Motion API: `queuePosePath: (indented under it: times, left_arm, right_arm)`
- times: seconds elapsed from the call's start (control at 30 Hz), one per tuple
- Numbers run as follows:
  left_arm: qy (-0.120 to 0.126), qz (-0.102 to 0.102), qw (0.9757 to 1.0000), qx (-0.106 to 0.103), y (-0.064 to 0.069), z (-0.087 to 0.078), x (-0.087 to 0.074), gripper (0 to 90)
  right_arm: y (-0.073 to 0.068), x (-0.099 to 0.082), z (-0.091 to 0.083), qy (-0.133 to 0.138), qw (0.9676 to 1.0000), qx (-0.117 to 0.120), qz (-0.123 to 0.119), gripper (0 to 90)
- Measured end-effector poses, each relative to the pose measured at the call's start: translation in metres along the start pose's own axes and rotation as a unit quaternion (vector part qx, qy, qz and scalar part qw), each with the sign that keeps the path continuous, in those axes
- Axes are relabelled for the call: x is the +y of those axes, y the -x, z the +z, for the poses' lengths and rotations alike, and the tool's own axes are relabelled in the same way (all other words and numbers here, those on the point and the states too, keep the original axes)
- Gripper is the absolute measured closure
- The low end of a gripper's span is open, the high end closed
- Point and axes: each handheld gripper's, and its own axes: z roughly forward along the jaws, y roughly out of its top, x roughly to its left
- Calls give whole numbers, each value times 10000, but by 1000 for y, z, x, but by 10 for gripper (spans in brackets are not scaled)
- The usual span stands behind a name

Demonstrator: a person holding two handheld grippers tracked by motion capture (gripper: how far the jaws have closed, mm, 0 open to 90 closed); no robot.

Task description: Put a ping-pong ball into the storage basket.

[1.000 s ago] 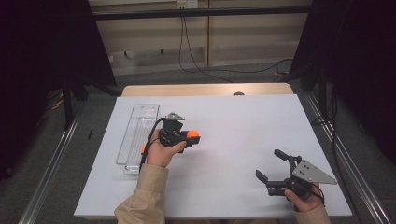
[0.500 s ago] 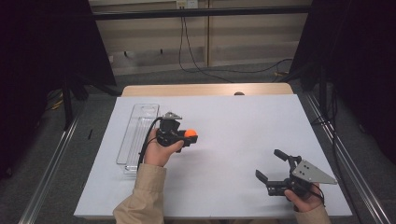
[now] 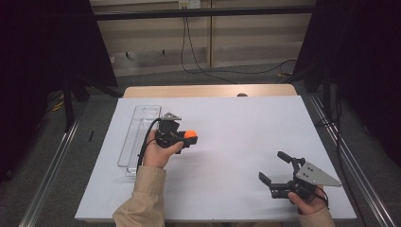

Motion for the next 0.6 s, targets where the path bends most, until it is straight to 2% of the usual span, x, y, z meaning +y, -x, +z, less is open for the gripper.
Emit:
queuePosePath:
  times: [0.6]
  left_arm:
    - [31, -51, 10000, 53, -5, -7, 0, 508]
  right_arm:
    - [0, 0, 0, -3, 10000, 4, -4, 26]
